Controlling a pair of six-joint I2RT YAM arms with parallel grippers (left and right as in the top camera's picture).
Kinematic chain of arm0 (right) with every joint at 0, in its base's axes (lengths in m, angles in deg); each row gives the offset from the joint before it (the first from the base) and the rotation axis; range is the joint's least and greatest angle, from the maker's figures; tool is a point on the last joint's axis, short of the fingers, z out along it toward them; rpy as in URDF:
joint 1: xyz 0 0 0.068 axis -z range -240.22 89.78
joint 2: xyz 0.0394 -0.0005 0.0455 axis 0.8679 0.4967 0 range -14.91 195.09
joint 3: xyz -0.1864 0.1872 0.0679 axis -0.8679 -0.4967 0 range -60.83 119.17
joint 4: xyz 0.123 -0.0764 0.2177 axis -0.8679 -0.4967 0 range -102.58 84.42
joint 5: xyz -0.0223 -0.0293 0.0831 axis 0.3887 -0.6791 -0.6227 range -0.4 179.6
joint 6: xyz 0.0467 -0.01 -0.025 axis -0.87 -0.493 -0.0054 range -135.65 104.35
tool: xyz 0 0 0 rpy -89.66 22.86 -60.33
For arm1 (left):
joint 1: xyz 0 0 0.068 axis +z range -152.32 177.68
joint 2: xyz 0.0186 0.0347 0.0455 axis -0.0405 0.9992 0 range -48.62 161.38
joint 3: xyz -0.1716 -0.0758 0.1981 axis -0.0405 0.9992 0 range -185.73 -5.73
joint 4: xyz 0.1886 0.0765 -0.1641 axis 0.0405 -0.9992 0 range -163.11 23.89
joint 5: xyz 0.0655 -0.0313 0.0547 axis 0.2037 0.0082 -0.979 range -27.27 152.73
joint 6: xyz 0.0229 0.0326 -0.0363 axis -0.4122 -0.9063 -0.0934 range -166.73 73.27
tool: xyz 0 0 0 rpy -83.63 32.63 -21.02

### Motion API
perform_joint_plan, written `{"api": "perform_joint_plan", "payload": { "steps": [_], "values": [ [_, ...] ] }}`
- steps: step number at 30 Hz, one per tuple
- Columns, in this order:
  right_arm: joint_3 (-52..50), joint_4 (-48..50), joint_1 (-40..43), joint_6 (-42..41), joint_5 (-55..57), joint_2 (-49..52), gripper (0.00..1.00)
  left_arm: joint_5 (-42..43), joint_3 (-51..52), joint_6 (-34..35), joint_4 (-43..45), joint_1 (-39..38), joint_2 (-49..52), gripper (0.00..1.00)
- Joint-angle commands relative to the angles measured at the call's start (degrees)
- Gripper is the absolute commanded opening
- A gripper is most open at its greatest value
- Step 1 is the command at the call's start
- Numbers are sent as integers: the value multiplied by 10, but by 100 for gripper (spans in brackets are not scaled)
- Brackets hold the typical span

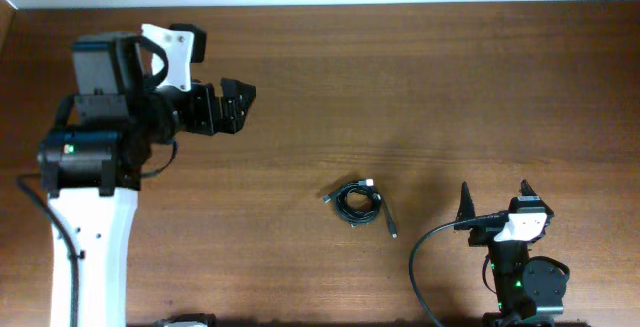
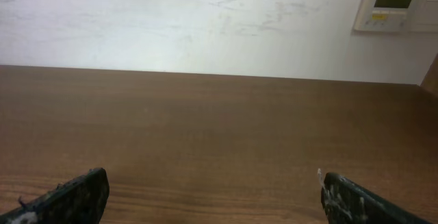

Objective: Untangle cables
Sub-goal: 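Move the left gripper over the black cable coil and grasp it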

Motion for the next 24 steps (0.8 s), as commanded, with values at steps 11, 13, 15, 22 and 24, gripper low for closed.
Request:
{"api": "perform_joint_plan", "payload": {
  "steps": [11,13,15,22,24],
  "values": [
    [-3,-3,2,-4,5,-4,98,-4,-5,60,-186,-229,218,100],
    [-3,-3,2,-4,5,-4,98,-46,3,105,-185,-284,266,100],
    [-3,-3,2,-4,5,-4,98,-54,3,106,-181,-313,294,99],
    [-3,-3,2,-4,5,-4,98,-133,6,183,-163,-346,328,99],
    [-3,-3,2,-4,5,-4,98,-134,19,186,-157,-346,328,99]
  ]
}}
